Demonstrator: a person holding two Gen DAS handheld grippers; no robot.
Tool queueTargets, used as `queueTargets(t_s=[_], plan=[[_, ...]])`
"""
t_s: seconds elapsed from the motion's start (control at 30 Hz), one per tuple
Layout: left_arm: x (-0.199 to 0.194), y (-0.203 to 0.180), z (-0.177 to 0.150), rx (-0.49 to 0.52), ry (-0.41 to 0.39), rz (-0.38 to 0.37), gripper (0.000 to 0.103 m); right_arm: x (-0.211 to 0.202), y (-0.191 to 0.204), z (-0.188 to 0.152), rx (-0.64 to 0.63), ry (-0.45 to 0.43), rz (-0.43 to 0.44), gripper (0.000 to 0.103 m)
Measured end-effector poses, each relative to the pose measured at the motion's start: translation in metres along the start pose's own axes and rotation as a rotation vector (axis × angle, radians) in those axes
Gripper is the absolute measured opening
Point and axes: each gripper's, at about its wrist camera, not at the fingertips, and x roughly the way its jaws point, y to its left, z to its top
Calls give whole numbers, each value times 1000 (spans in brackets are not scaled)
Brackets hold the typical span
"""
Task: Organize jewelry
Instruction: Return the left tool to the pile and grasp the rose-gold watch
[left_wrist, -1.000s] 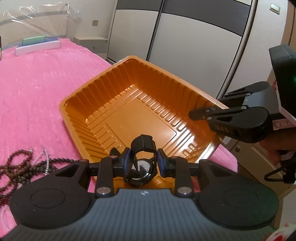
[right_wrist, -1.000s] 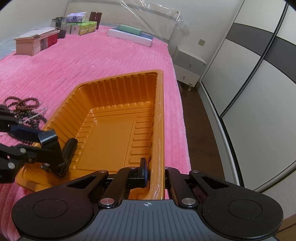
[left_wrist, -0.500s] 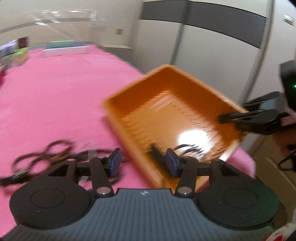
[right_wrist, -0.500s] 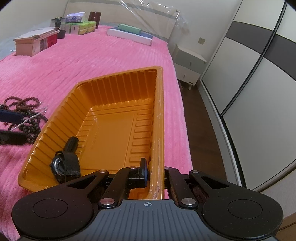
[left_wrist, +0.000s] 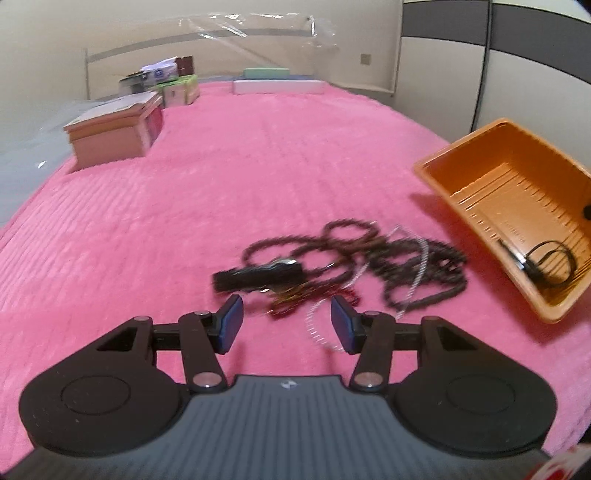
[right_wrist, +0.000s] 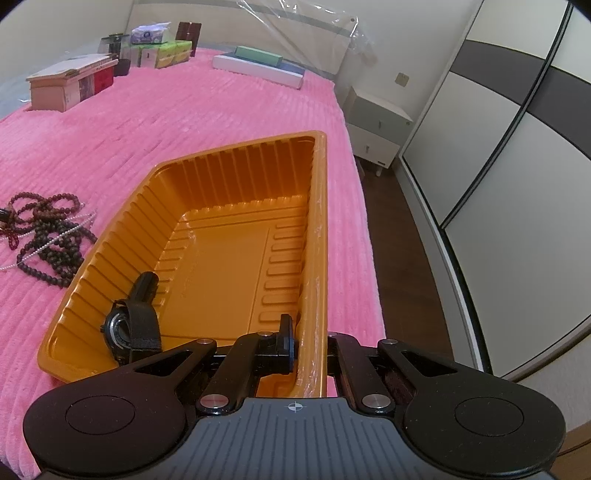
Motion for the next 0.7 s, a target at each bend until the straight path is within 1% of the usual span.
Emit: queueTargets(t_s=[0.2,0.23,0.27,0.3,0.33,0.37,0.47,0.7], plan=[[5,5,2,27,-22,32,48,-1,1,0,-2,2,-4,3],[7,4,3,26,-20,36,50,0,1,1,-3,2,-5,3],[9,5,5,21,-21,40,57,0,1,1,-3,3,-7,3],[12,5,7,16,-23,47,63,0,1,1,-3,4,-8,3],[15,4,9,14,-24,62,73,0,1,0,-3,4,-8,3],[17,3,11,12,-27,80,77,0,1,0,-2,5,-9,3],[27,2,16,-18,-23,97,81,1,1,0,-3,5,-8,3],[51,6,17,-71,9,100,81,2,1,1,-2,6,-8,3]])
